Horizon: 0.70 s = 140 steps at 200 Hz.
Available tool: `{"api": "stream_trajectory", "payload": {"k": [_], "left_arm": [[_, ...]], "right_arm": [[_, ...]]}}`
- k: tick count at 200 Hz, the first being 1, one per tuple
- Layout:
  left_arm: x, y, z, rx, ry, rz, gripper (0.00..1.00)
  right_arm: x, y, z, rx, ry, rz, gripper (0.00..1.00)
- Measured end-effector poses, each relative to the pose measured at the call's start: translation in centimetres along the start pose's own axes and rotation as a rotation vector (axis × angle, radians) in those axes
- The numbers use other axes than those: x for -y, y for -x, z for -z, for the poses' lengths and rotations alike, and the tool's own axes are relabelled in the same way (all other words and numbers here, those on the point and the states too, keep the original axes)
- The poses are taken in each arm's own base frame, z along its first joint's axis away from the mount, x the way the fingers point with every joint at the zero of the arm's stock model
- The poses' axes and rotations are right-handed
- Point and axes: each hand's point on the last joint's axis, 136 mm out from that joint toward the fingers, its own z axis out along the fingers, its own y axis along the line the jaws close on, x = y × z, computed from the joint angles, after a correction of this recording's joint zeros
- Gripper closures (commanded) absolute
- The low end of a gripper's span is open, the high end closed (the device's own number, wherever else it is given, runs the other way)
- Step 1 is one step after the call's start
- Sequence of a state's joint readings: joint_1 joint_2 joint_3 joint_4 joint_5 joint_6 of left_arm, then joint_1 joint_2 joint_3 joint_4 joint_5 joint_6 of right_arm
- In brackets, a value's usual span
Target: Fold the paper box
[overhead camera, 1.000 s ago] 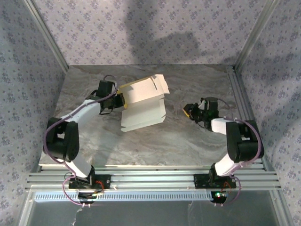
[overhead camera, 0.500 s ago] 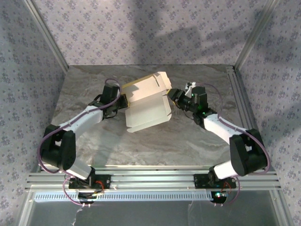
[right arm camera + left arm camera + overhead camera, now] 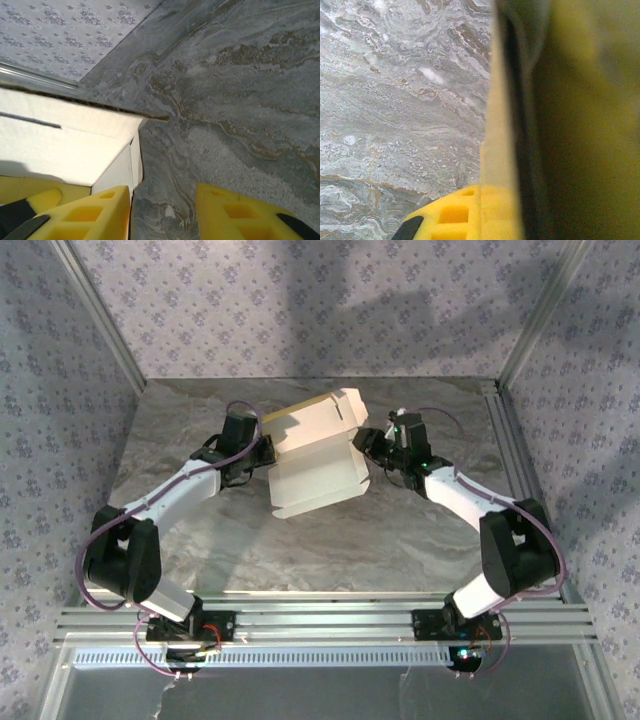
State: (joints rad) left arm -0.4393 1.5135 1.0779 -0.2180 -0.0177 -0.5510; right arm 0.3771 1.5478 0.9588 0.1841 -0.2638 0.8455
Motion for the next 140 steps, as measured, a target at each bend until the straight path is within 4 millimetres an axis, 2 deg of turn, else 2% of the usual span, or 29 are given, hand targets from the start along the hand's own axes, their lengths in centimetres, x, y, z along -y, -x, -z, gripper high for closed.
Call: {"api": "stream_trajectory", "payload": {"k": [70, 124, 140], "left_arm": [[1.0, 0.3, 0.4, -0.005, -0.011, -0.014, 1.00], [1.0, 0.1, -0.1, -0.027, 0.000, -0.020, 1.00], [1.0, 0.0, -0.2, -0.036, 0.004, -0.021, 1.00]], "right_arm": [[-0.9, 1.6, -1.3, 0.013, -0.028, 0.060, 0.79], [-1.5, 1.7, -1.6, 0.005, -0.111, 0.182, 1.00], [-1.6, 1.7, -1.5, 0.002, -0.153, 0.240, 1.00]]}}
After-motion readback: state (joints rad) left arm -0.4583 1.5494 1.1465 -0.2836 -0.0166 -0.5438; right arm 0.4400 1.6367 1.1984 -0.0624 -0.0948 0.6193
